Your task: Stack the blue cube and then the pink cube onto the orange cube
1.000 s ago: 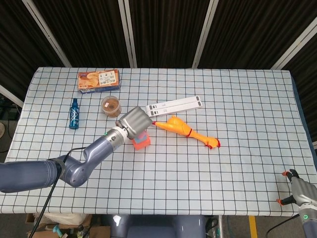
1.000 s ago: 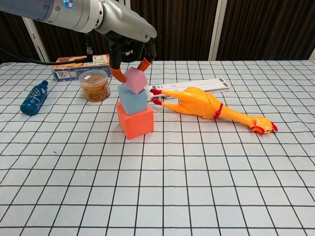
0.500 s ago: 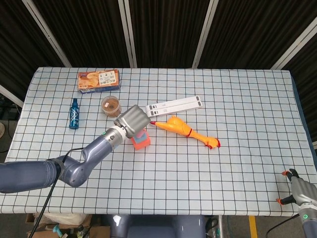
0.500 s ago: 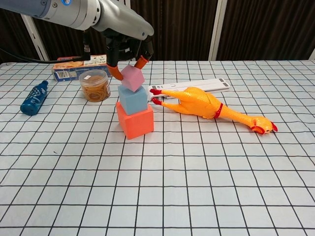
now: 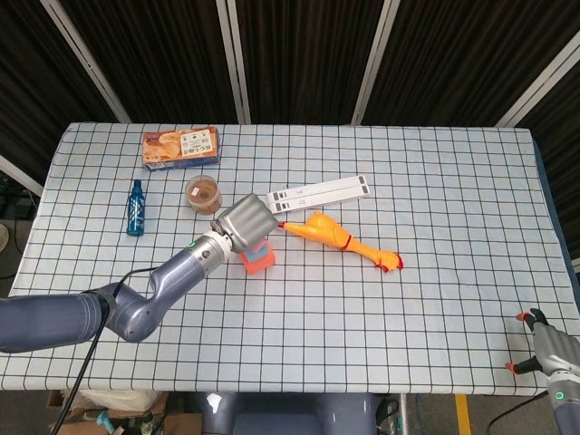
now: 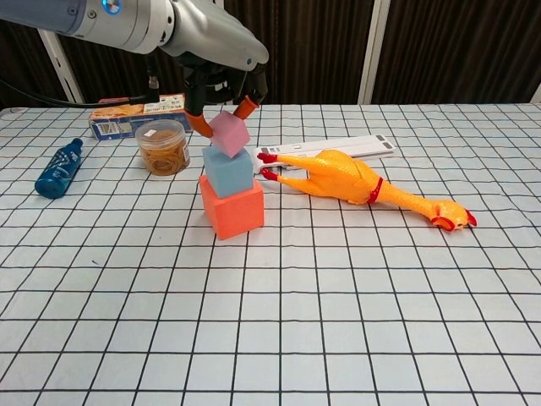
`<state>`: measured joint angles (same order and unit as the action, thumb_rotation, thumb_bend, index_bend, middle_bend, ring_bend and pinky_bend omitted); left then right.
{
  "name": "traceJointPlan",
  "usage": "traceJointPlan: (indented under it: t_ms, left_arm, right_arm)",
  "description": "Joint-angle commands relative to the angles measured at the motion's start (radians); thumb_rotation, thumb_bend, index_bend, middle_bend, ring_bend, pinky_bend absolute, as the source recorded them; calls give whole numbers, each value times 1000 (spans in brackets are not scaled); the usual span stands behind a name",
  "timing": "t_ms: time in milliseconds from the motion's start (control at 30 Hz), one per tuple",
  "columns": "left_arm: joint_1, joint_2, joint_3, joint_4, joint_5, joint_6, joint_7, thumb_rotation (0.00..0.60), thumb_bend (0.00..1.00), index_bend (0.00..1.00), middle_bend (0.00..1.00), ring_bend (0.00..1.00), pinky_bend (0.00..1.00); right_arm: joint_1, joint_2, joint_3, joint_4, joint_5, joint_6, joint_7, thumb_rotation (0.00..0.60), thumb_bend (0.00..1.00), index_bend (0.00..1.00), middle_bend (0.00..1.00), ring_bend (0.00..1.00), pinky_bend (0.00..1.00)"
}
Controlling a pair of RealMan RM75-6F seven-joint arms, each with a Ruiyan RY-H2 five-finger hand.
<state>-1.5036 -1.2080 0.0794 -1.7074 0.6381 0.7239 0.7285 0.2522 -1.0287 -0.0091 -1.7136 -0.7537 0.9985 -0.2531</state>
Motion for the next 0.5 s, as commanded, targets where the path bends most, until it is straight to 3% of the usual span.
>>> traceJointPlan:
  t_ms: [33,500]
  left_arm:
    - [8,10,-3,-7,21,-8,-14,600,337,700,762,771,945]
    - [46,68,-23,15,138,-93,-114,600,338,718,760,766,936]
  right_arm:
    - [0,0,-1,0,0,1,-1,600,122,210,80,241,263]
    - [11,-10,-6,3,46,2,-37,600,122,210,80,241,264]
